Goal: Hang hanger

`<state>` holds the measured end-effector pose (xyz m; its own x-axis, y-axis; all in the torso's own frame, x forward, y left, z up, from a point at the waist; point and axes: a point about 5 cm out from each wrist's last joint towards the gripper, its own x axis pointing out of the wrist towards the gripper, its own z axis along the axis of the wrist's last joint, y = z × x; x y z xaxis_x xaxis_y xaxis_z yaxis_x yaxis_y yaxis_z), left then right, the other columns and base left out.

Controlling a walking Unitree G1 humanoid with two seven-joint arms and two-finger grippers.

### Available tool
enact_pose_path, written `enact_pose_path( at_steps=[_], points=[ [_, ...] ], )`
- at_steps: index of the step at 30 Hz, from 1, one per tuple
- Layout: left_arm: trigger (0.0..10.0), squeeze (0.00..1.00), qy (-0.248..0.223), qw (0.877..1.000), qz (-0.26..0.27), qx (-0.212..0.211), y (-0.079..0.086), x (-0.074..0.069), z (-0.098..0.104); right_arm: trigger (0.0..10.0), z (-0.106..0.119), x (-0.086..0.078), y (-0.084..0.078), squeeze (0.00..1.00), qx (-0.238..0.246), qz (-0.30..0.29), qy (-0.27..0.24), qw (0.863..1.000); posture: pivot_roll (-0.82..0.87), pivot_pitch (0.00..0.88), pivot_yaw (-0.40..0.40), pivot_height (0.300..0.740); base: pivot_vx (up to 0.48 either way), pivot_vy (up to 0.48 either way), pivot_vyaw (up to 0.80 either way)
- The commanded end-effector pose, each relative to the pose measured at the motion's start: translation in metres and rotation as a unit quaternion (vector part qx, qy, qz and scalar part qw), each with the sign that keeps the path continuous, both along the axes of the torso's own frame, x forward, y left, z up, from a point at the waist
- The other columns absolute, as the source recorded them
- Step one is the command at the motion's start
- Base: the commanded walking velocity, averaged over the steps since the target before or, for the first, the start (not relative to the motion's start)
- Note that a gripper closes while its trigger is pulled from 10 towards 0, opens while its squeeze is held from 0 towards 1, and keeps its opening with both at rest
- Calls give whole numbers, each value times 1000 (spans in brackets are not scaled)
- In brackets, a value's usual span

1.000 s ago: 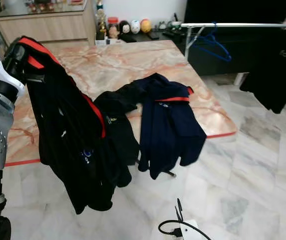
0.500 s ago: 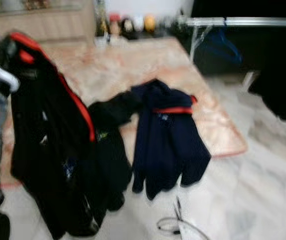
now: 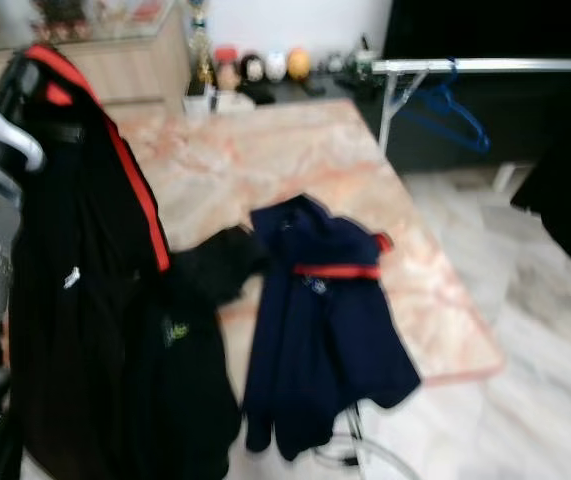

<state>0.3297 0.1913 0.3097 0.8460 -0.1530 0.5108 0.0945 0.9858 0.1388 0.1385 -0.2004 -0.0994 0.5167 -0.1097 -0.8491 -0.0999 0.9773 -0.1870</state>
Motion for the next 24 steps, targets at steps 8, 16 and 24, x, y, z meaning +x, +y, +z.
enact_pose_path(
  at_steps=[8, 16, 24],
  points=[
    [10000, 0, 99, 991, -87, 21, -1, -13, -30, 10000, 0, 4, 9, 0, 12, 7, -4, 1000, 112, 0, 20, 740, 143, 0, 0],
    [10000, 0, 233, 948, -190, 104, -5, -44, -82, 10000, 0, 4, 8, 0, 11, 11, -2, 1000, 116, 0, 19, 740, 0, 0, 0],
    [10000, 0, 339, 892, -246, 169, 7, -76, -109, 10000, 0, 4, 8, 0, 10, 17, 0, 1000, 125, 0, 18, 740, 0, 0, 0]
  ],
)
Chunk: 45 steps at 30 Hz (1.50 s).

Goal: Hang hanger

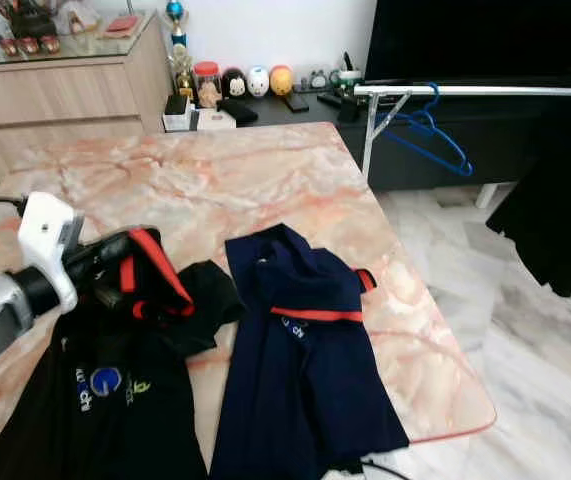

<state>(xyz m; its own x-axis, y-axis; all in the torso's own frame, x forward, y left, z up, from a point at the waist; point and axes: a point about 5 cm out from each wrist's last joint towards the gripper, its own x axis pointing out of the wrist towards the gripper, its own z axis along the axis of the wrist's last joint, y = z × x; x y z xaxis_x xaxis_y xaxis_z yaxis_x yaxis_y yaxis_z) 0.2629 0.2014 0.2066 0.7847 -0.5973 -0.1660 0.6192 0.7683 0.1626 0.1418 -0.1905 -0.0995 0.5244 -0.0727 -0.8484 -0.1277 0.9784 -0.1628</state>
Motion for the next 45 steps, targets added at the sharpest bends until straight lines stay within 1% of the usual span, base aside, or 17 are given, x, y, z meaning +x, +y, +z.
enact_pose_path(
  at_steps=[1, 2, 5, 7, 10, 11, 12, 13, 14, 15, 26, 38, 45],
  points=[
    [10000, 0, 27, 999, -35, 26, -3, -9, -6, 10000, 0, 0, -2, 0, -3, 2, 3, 1000, 125, 0, 18, 740, 0, 0, 0],
    [10000, 0, 41, 997, -47, 39, -3, -13, -10, 10000, 0, 0, -2, 0, -3, 3, 3, 1000, 125, 0, 18, 740, 0, 0, 0],
    [10000, 0, 49, 997, -47, 31, -3, -15, -14, 10000, 0, 0, -3, 0, -3, 3, 3, 1000, 121, 0, 19, 740, 0, 0, 0],
    [10000, 0, 50, 997, -46, 31, -4, -15, -15, 10000, 0, 0, -2, 0, -3, 3, 3, 1000, 118, 0, 21, 740, 0, 0, 0],
    [10000, 0, 64, 996, -54, 31, -5, -16, -19, 10000, 0, 0, -3, 0, -4, 3, 3, 1000, 117, 0, 19, 740, 0, 0, 0],
    [10000, 243, 66, 996, -55, 30, -5, -17, -19, 10000, 0, 0, -3, 0, -4, 4, 3, 1000, 116, 0, 20, 740, 0, 0, 0],
    [10000, 659, 68, 995, -63, 34, -6, -18, -19, 10000, 0, 0, -3, 0, -4, 4, 4, 1000, 115, 0, 20, 740, 0, 0, 0],
    [10000, 871, 69, 995, -64, 35, -6, -19, -19, 10000, 0, 0, -3, 0, -4, 4, 4, 1000, 115, 0, 20, 740, 0, 0, 0],
    [10000, 871, 69, 995, -65, 36, -6, -19, -19, 10000, 0, 0, -3, 0, -4, 4, 4, 1000, 115, 0, 20, 740, 0, 0, 0],
    [10000, 1000, 69, 995, -65, 36, -6, -19, -19, 10000, 0, 0, -3, 0, -4, 4, 4, 1000, 116, 0, 20, 740, 0, 0, 0],
    [10000, 1000, 77, 994, -71, 34, -9, -21, -24, 10000, 0, -2, -2, 0, -5, 0, 4, 1000, 114, 0, 20, 740, 0, 0, 0],
    [10000, 1000, 86, 992, -77, 43, -6, -25, -24, 10000, -1, -2, -3, 0, -6, -2, 5, 1000, 115, 0, 20, 740, 0, 0, 0],
    [10000, 1000, 88, 992, -83, 40, -9, -26, -25, 10000, 0, -2, -3, 0, -7, -3, 4, 1000, 116, 0, 18, 740, 0, 0, 0]
  ],
)
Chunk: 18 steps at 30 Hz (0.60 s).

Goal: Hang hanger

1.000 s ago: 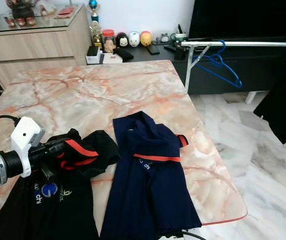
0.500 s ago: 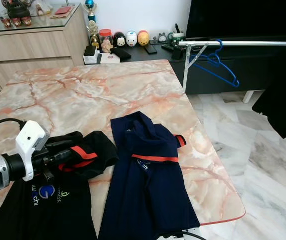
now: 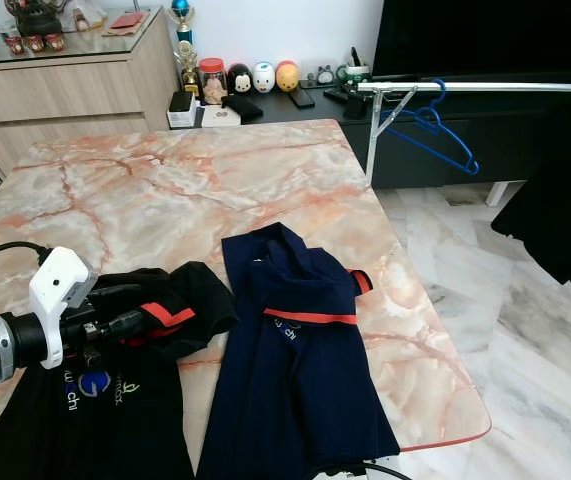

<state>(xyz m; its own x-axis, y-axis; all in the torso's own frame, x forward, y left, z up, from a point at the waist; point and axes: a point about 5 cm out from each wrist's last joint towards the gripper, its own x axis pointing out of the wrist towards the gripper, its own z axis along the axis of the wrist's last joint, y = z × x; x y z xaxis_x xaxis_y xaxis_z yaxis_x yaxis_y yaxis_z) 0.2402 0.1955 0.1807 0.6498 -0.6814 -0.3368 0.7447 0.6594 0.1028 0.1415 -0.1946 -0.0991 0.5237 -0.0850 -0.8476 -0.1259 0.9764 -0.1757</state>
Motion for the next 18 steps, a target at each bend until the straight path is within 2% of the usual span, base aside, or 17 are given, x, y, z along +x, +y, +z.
enact_pose_path(
  at_steps=[1, 7, 10, 12, 18],
  points=[
    [10000, 1000, 5, 1000, -12, 1, -3, -4, 1, 10000, -1, -2, 1, 0, 0, -2, 4, 1000, 116, 0, 19, 740, 0, 0, 0],
    [10000, 1000, 4, 1000, -11, 2, -4, -3, 0, 10000, -1, -1, 1, 0, -1, -2, 4, 1000, 118, 0, 18, 740, 0, 0, 0],
    [10000, 1000, -5, 999, 1, 33, 0, -1, -2, 10000, -1, -1, 1, 0, -1, -2, 4, 1000, 118, 0, 19, 740, 0, 0, 0],
    [10000, 0, -4, 999, 1, 35, 1, -1, -3, 10000, -1, -1, 1, 0, -1, -2, 3, 1000, 117, 0, 19, 740, 0, 0, 0],
    [10000, 0, -7, 999, 3, 32, 0, -1, -3, 10000, 0, -1, 1, 0, -1, -4, 3, 1000, 117, 0, 18, 740, 0, 0, 0]
  ],
)
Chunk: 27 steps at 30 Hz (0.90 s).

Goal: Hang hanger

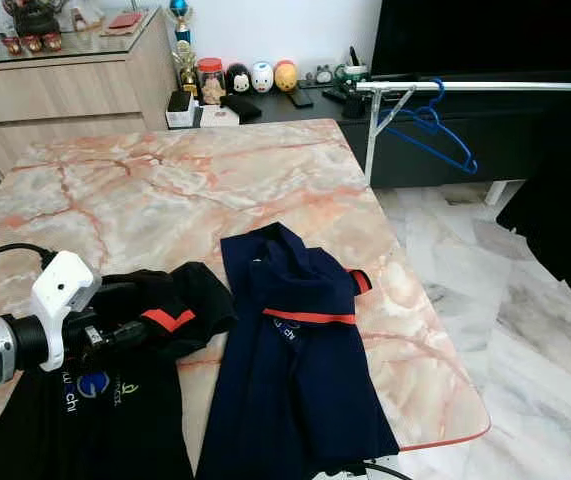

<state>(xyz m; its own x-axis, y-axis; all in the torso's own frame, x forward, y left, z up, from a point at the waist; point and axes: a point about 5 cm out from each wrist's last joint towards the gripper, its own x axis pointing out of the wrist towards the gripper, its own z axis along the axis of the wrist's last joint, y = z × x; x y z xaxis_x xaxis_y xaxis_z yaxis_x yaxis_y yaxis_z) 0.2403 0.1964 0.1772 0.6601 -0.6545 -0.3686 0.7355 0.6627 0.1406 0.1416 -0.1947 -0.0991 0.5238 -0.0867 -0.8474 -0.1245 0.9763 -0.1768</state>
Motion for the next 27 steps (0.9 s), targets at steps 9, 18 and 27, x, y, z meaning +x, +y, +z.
enact_pose_path(
  at_steps=[9, 18, 27],
  points=[
    [10000, 0, -7, 1000, -5, 0, -4, -2, 1, 10000, 0, -1, 0, 0, -1, -4, 3, 1000, 117, 0, 17, 740, 0, 0, 0],
    [10000, 0, -9, 1000, 1, -3, -3, -1, 1, 10000, 0, -1, 0, 0, -1, -3, 3, 1000, 117, 0, 15, 740, 0, 0, 0],
    [10000, 0, -9, 1000, -1, -10, -5, 0, 2, 10000, 0, 0, 0, 0, -2, -3, 3, 1000, 117, 0, 15, 740, 0, 0, 0]
  ],
)
